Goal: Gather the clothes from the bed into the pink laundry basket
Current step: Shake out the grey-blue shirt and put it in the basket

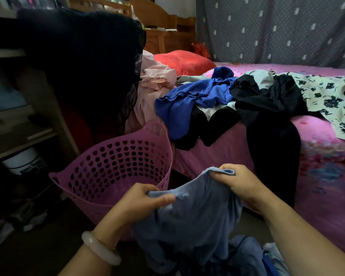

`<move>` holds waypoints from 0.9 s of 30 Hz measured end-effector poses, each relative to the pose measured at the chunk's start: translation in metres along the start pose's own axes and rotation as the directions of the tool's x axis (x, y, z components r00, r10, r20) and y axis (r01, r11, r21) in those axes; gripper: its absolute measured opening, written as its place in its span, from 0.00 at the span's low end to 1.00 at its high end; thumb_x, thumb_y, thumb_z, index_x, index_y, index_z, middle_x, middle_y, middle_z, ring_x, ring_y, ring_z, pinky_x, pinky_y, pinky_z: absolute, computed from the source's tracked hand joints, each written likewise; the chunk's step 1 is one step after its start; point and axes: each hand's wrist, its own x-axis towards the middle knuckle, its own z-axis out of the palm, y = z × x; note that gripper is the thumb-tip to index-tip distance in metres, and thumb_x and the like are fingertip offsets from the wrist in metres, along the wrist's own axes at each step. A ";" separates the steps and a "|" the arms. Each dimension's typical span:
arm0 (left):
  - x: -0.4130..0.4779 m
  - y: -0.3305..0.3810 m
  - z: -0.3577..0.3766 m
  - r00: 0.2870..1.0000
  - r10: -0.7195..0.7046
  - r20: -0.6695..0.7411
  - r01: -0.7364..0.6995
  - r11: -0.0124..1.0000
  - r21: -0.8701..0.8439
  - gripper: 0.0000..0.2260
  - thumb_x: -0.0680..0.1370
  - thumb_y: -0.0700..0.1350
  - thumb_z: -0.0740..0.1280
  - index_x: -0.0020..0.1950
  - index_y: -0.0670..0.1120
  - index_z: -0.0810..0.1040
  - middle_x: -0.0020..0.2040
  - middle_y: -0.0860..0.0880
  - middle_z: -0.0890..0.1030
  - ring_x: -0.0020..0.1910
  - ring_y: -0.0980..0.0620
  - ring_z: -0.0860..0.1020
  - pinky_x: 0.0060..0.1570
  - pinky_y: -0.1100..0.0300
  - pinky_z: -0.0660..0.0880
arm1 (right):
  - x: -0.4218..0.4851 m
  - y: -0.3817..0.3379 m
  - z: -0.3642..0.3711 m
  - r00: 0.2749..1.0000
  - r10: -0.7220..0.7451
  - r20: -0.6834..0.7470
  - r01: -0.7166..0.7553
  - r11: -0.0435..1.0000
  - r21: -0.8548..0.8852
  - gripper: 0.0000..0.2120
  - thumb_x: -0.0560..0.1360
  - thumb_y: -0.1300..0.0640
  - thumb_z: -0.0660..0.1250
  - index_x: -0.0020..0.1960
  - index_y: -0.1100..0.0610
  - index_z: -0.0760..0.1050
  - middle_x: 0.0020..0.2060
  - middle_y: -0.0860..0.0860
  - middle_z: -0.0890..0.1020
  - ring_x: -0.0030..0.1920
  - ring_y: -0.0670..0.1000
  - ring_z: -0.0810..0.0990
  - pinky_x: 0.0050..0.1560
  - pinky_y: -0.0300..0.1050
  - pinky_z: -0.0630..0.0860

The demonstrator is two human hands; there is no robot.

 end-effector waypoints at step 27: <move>-0.010 0.032 -0.007 0.830 0.141 -0.539 0.090 0.921 0.380 0.10 0.72 0.51 0.67 0.35 0.48 0.73 0.32 0.52 0.77 0.34 0.50 0.76 0.32 0.58 0.67 | -0.012 -0.051 0.003 0.976 -0.165 -0.144 0.050 0.808 -0.586 0.11 0.72 0.63 0.63 0.43 0.53 0.83 0.42 0.51 0.85 0.47 0.52 0.81 0.45 0.44 0.75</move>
